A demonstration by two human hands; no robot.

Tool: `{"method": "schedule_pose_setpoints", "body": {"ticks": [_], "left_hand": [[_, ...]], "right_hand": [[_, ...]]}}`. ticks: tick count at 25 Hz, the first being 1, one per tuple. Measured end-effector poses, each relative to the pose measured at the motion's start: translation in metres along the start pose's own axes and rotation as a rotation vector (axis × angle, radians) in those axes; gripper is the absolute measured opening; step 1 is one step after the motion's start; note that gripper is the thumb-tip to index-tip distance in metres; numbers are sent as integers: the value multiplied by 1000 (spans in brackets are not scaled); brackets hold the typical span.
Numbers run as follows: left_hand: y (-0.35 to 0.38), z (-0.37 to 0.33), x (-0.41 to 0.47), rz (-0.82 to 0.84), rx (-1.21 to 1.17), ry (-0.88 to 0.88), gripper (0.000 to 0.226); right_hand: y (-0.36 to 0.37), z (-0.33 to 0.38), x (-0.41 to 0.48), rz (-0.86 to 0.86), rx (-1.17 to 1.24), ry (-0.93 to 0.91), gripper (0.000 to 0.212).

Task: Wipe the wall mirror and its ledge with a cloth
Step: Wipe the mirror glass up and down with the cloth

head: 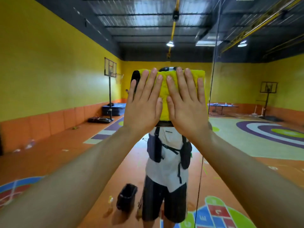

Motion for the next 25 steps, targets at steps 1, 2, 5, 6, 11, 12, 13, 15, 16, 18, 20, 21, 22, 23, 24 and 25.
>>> {"method": "schedule_pose_setpoints", "body": {"ticks": [1, 2, 5, 6, 11, 12, 13, 15, 16, 18, 20, 21, 22, 23, 24, 25], "left_hand": [[2, -4, -17, 12, -7, 0, 59], [4, -7, -34, 21, -17, 2, 59], [14, -17, -90, 46, -33, 9, 59], [18, -20, -110, 57, -37, 13, 60], [39, -44, -229, 91, -82, 58, 59], [43, -50, -253, 89, -84, 62, 59], [47, -56, -275, 93, -94, 57, 60], [52, -66, -314, 109, -120, 53, 62], [54, -70, -331, 111, -118, 65, 63], [62, -79, -375, 131, -115, 88, 65], [70, -88, -425, 154, -120, 115, 67], [73, -92, -450, 166, -129, 123, 68], [76, -97, -476, 182, -140, 128, 69], [79, -101, -498, 195, -146, 133, 70], [82, -105, -518, 206, -146, 139, 71], [86, -110, -540, 220, -151, 139, 72]], "right_hand": [[2, 6, -16, 19, 1, -4, 54], [3, 12, -32, 32, 3, -5, 54], [8, 32, -85, 47, 18, -5, 55], [9, 38, -104, 57, 28, -12, 55], [20, 72, -217, 125, 64, -38, 56], [22, 79, -240, 128, 65, -38, 56], [25, 85, -263, 128, 66, -34, 56], [30, 97, -304, 128, 75, -24, 57], [32, 102, -322, 127, 68, -23, 58], [39, 115, -369, 146, 72, -22, 60], [46, 129, -419, 187, 95, -38, 63], [49, 137, -444, 208, 108, -48, 63], [51, 143, -467, 229, 118, -59, 64], [53, 149, -488, 243, 119, -74, 65], [54, 154, -507, 253, 115, -94, 67], [56, 160, -528, 268, 111, -110, 68]]}}
Point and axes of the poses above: each hand's wrist, its own x-axis towards the middle knuckle, its own y-axis out of the palm, z = x × y, the point moved 6 cm from there along x, towards the middle knuckle
